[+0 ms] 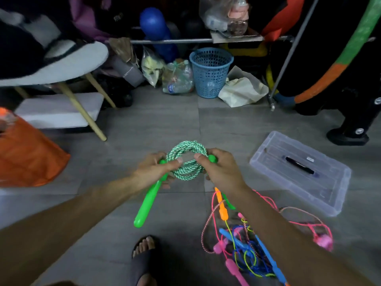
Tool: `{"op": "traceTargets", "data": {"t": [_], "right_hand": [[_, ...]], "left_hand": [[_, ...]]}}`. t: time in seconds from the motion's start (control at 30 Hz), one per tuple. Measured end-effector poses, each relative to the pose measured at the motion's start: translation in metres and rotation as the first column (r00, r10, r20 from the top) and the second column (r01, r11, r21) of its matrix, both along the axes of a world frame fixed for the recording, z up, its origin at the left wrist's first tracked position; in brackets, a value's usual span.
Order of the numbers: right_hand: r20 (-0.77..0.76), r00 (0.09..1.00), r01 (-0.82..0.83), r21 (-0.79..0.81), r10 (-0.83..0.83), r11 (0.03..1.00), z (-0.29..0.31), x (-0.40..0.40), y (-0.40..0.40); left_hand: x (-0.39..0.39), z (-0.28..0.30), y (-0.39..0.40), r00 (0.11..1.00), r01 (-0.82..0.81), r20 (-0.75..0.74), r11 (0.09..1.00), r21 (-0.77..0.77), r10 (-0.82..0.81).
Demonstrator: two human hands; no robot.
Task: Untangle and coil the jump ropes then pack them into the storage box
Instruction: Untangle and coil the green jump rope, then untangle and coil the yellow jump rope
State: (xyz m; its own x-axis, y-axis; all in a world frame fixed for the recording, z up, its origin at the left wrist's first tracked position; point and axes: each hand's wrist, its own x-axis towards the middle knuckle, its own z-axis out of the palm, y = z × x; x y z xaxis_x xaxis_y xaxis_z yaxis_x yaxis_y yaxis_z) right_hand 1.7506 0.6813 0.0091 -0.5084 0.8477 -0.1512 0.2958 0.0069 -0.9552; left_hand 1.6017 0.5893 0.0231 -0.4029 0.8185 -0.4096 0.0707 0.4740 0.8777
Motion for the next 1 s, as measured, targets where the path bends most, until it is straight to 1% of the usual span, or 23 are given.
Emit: {"op": "traceTargets", "data": {"t": [0.1, 0.13, 0.17, 0.23, 0.3, 0.4, 0.5, 0.57, 0.63, 0.7, 0.83, 0.93, 1.0], "right_hand": [[0.001, 0.999, 0.032, -0.021, -0.032, 0.999, -0.034, -0.063, -0.002], [0.019, 0.999, 0.033, -0.02, -0.032, 0.999, -0.048, -0.084, -0.002], [0.034, 0.999, 0.024, -0.021, -0.024, 0.999, -0.064, -0.105, -0.002], [0.063, 0.998, 0.003, -0.042, 0.0, 0.999, -0.1, -0.145, -0.003], [0.089, 0.996, -0.011, -0.064, 0.017, 0.998, -0.143, -0.185, -0.001], [0.147, 0.988, -0.046, -0.058, 0.054, 0.997, -0.213, -0.24, 0.003], [0.223, 0.974, -0.037, -0.057, 0.049, 0.998, -0.273, -0.28, 0.007], [0.297, 0.954, -0.024, -0.061, 0.041, 0.998, -0.305, -0.3, 0.005], [0.354, 0.934, -0.012, -0.075, 0.038, 0.997, -0.328, -0.314, -0.001], [0.397, 0.917, -0.01, -0.067, 0.036, 0.998, -0.34, -0.323, -0.007], [0.482, 0.87, -0.102, -0.035, 0.106, 0.994, -0.347, -0.331, -0.01], [0.51, 0.853, -0.199, 0.12, 0.111, 0.973, -0.338, -0.327, -0.008], [0.49, 0.866, -0.243, 0.226, 0.105, 0.943, -0.326, -0.318, -0.005]], "left_hand": [[-0.046, -0.045, -0.013, 0.975, 0.012, -0.221, 0.998, -0.058, -0.024], [-0.061, -0.063, -0.019, 0.961, -0.012, -0.277, 0.997, -0.075, -0.009], [-0.075, -0.084, -0.023, 0.953, -0.057, -0.3, 0.995, -0.085, 0.029], [-0.101, -0.128, -0.03, 0.944, -0.175, -0.299, 0.981, -0.086, 0.142], [-0.127, -0.174, -0.031, 0.903, -0.268, -0.366, 0.961, -0.073, 0.224], [-0.162, -0.243, -0.029, 0.832, -0.371, -0.474, 0.924, -0.089, 0.288], [-0.19, -0.305, -0.028, 0.804, -0.436, -0.499, 0.891, -0.127, 0.323], [-0.2, -0.333, -0.029, 0.788, -0.471, -0.514, 0.869, -0.151, 0.338], [-0.202, -0.351, -0.034, 0.788, -0.479, -0.525, 0.855, -0.197, 0.321], [-0.204, -0.364, -0.04, 0.798, -0.452, -0.535, 0.862, -0.231, 0.275], [-0.206, -0.365, -0.051, 0.782, -0.446, -0.575, 0.86, -0.248, 0.24], [-0.197, -0.355, -0.058, 0.678, -0.472, -0.72, 0.838, -0.275, 0.146], [-0.185, -0.346, -0.064, 0.609, -0.43, -0.789, 0.869, -0.246, 0.078]]}}
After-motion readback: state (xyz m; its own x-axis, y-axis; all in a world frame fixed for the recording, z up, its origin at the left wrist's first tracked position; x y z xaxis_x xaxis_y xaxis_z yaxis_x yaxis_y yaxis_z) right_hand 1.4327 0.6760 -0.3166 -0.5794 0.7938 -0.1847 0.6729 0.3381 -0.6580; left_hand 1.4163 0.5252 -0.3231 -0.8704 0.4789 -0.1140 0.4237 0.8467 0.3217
